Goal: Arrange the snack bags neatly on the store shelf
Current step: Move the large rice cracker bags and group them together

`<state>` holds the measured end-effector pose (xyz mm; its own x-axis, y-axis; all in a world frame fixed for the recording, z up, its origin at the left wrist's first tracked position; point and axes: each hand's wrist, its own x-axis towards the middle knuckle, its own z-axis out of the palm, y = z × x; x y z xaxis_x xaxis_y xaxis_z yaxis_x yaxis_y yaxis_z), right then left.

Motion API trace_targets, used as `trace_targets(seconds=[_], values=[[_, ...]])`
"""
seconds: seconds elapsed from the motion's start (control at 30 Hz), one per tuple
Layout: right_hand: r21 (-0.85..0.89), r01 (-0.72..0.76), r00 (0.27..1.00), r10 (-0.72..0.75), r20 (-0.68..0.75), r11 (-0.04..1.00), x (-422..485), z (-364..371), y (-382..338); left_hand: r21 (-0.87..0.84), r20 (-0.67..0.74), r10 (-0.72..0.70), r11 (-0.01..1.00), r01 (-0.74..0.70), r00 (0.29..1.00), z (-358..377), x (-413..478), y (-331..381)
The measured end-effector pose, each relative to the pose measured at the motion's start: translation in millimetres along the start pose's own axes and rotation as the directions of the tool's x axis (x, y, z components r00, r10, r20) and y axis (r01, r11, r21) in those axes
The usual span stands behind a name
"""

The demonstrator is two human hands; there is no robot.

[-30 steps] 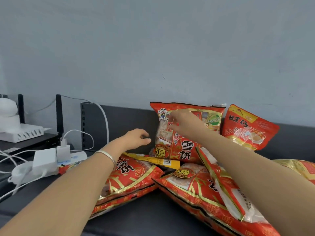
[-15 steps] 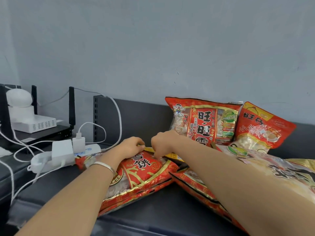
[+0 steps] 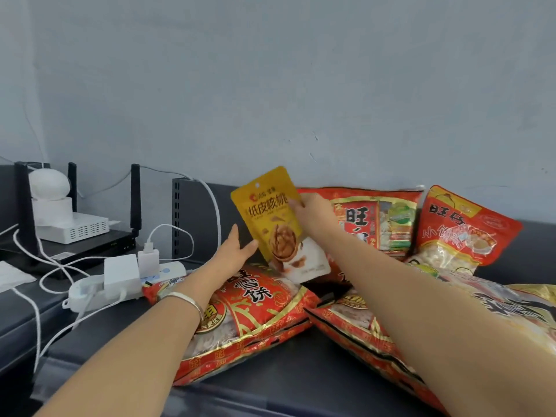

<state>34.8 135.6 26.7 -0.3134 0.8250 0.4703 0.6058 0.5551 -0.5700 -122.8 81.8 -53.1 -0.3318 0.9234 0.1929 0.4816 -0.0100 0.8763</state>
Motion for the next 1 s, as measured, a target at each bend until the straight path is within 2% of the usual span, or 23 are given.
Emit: trace_targets(seconds=[0.07, 0.13, 0.27, 0.37, 0.47, 0.63, 0.83, 1.0], values=[[0.259, -0.070, 0.996, 0.082, -0.038, 0.963, 4, -11, 1, -0.127, 0.019, -0.018, 0.992, 0.021, 1.000, 0, -1, 8], [0.488, -0.112, 0.981, 0.174, -0.084, 0.866, 7, -18, 5, -0.233, 0.013, -0.005, 0.972, 0.008, 1.000, 0, -1, 18], [0.686, -0.194, 0.949, 0.310, -0.048, 0.701, 2, -30, 7, -0.429, 0.028, 0.023, 0.903, -0.009, 0.999, 4, -5, 37], [0.721, -0.233, 0.939, 0.343, -0.007, 0.653, -3, -36, 8, -0.514, 0.059, 0.059, 0.858, -0.020, 0.997, 10, -8, 44], [0.712, -0.273, 0.934, 0.355, 0.036, 0.647, -9, -44, 10, -0.573, -0.006, 0.046, 0.819, -0.041, 0.999, 21, -8, 53], [0.683, -0.271, 0.911, 0.410, -0.046, 0.678, -16, -74, 28, -0.593, -0.064, 0.060, 0.800, -0.087, 0.996, 53, -10, 80], [0.695, -0.242, 0.916, 0.395, -0.065, 0.677, -21, -126, 64, -0.640, 0.015, 0.179, 0.757, -0.128, 0.984, 94, -19, 122], [0.723, -0.220, 0.893, 0.434, -0.121, 0.655, -31, -169, 104, -0.574, -0.079, 0.229, 0.785, -0.232, 0.970, 135, -21, 160]])
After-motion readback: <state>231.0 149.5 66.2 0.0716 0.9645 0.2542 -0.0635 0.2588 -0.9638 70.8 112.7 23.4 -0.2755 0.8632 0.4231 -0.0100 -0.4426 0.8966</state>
